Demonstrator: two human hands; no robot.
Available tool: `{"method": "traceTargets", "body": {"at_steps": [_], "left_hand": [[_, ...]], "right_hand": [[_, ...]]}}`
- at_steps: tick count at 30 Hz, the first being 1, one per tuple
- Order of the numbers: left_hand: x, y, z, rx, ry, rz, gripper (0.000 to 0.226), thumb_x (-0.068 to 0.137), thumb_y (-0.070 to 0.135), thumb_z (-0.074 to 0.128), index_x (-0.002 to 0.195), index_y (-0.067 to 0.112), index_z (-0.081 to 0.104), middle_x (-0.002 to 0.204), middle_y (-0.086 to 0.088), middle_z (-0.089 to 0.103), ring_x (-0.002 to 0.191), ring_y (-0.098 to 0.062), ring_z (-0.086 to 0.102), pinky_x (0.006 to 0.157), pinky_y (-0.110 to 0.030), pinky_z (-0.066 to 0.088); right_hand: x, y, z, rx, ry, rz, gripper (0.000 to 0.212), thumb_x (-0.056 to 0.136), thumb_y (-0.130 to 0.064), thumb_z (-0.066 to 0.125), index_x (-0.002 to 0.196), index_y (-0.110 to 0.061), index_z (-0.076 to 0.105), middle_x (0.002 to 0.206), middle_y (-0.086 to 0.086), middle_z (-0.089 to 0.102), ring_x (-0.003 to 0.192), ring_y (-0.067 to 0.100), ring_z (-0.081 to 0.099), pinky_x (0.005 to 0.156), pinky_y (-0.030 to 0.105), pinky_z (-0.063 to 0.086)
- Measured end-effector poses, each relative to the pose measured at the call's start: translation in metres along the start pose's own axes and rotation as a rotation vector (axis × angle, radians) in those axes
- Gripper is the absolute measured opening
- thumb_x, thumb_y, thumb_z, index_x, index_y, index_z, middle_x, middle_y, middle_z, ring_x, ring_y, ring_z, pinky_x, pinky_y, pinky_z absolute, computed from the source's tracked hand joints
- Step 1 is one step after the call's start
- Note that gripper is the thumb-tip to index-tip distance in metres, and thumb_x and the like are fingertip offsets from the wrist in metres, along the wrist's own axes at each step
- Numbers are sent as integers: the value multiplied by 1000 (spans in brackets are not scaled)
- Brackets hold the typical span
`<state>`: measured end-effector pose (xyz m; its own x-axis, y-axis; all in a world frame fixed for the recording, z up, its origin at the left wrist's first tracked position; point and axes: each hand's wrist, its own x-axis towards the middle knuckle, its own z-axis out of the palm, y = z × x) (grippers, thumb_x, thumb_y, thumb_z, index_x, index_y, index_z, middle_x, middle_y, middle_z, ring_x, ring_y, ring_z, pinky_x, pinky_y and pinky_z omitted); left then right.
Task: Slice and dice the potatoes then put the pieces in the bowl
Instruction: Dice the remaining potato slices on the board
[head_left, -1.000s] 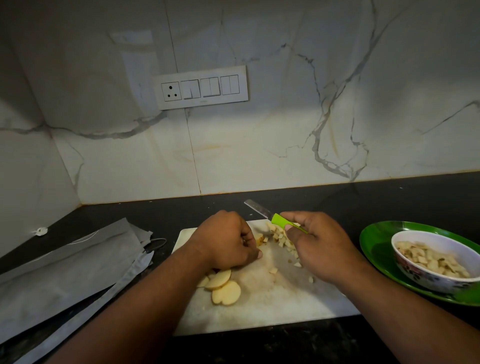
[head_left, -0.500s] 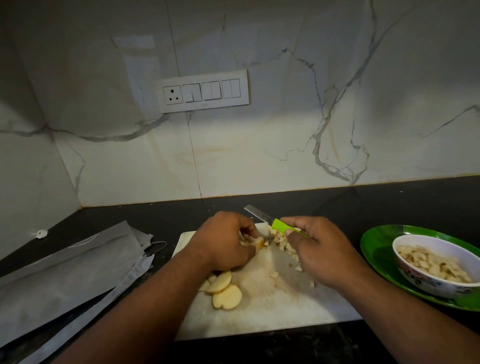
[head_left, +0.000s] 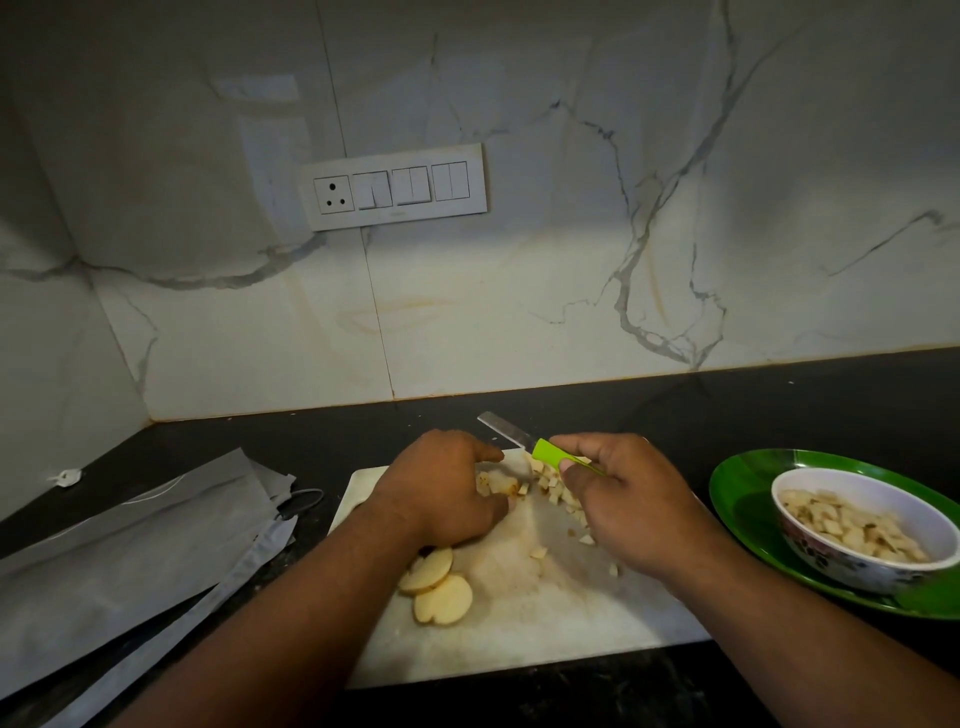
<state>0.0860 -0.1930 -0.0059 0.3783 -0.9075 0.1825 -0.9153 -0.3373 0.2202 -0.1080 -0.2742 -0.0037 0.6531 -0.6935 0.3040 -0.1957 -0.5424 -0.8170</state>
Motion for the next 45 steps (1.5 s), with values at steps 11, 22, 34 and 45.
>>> {"method": "traceTargets", "body": {"at_steps": [11,22,34,45], "left_hand": [[-1,-10,1,-126,9,-62,27,81,55,83,97,35,76,94,18,66,88,-5,62,77,-21,49],[-1,-8,-4,-169,41,-150,39,70,58,89,91,28,76,85,12,69,84,-7,65,80,-27,58],[-4,-7,-1,-228,46,-80,26,74,47,91,89,30,78,80,18,68,76,-3,62,68,-15,46],[3,-11,7,-174,-91,147,42,93,43,75,134,37,68,134,16,67,116,-3,62,102,-29,51]], "right_hand": [[4,5,4,-40,-10,15,27,99,-24,55,120,-33,70,105,-18,72,103,3,64,96,38,53],[5,6,5,-64,-45,34,30,99,-26,54,126,-34,67,114,-18,69,108,3,61,99,36,51],[5,5,4,-71,-41,23,29,99,-24,55,121,-35,70,107,-17,71,104,4,63,94,33,52],[3,2,2,-10,-11,49,25,97,-20,56,113,-32,72,93,-12,74,89,7,67,84,37,57]]}}
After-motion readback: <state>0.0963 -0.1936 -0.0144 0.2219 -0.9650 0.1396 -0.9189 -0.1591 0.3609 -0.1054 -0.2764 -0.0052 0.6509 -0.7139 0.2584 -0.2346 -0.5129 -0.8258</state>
